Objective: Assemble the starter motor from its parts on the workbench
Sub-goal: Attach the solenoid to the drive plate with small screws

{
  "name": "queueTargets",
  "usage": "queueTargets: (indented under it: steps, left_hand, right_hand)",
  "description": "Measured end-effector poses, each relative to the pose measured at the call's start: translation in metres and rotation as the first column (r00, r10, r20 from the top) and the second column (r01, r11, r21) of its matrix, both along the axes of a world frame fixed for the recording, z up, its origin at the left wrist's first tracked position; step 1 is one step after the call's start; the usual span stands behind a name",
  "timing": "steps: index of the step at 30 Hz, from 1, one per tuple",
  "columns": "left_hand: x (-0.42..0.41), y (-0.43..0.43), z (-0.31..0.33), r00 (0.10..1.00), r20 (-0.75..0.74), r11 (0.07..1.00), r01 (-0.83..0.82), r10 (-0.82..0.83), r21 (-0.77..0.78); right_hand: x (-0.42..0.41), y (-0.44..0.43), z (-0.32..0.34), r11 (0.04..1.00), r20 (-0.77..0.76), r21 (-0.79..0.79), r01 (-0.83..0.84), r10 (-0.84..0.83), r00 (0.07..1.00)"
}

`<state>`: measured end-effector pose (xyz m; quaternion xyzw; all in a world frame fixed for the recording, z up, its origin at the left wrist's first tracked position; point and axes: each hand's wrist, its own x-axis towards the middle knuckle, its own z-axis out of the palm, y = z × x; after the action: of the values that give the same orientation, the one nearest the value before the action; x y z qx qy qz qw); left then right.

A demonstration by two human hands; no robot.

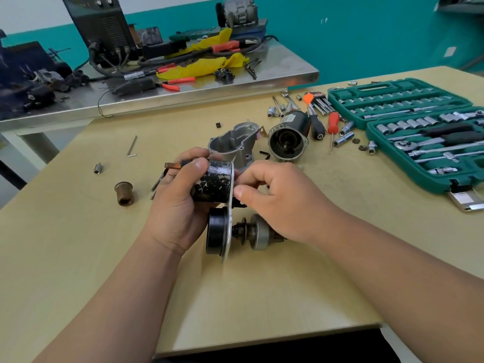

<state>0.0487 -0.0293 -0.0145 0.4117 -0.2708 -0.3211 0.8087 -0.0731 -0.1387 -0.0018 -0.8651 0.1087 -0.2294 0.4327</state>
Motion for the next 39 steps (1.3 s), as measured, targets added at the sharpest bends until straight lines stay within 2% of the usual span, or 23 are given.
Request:
queueTargets:
  steps: [10,28,39]
  left_hand:
    - [0.0001,-0.0010,-0.0007,0.998,0.003,0.995,-0.070,0.070,0.069]
    - [0.0032,0.0000,0.0008,0.999,0.048,0.999,-0.012,0.010,0.038]
    - [0.0003,-0.0003,0.0015,0.999,0.044,0.999,0.022,-0.024,0.033]
  right_hand:
    - [0.0001,0.0027,-0.0027,0.999,0.055,0.029,0.037,-0.039,0.998]
    - [0.0013,0.0009,0.0012,0.963,0.006,-0.263,0.053,-0.053,0.999]
    - [-0.0016,0.0044,0.0025,0.942,-0.045,-0.332,0.041,-0.060,0.997]
